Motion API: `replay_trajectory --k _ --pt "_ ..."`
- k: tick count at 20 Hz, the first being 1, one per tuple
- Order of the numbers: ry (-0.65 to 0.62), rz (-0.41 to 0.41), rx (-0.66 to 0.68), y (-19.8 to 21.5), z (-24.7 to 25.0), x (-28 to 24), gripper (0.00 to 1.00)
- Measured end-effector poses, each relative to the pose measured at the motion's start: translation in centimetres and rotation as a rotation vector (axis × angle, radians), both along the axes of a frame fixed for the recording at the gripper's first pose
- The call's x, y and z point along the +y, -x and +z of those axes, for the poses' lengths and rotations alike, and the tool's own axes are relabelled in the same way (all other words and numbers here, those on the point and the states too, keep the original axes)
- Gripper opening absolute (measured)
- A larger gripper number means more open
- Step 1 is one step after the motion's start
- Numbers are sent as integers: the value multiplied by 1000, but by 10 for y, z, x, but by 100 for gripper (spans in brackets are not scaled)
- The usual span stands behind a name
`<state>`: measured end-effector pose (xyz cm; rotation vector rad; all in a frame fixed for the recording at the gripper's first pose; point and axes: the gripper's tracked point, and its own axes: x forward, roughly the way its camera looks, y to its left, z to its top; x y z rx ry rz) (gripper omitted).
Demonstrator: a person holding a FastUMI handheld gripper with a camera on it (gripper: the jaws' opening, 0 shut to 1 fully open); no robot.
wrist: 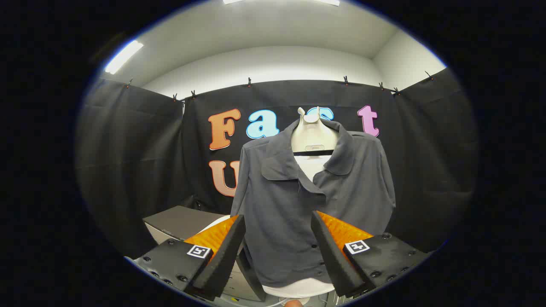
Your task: Iron the clothes twice with a garment steamer, once on the left side and once on the right side.
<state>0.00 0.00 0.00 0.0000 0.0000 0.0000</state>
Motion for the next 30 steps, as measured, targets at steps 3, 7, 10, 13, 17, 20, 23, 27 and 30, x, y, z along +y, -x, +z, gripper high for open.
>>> replay_trajectory --k 3,7,10,13,17,20,23,27,30 --pt "25 -95 -6 13 11 2 98" --pt "39 -231 -37 32 28 13 98" --pt "-15 -287 -32 44 24 36 98" --pt "-40 -334 -16 50 23 51 98" --pt "-18 -382 -16 58 30 71 98" --pt "-5 -393 -2 59 32 84 98" --pt "5 -394 11 55 34 96 98" --pt "-11 -334 45 33 31 128 98" --pt "-43 -272 91 8 21 157 98"
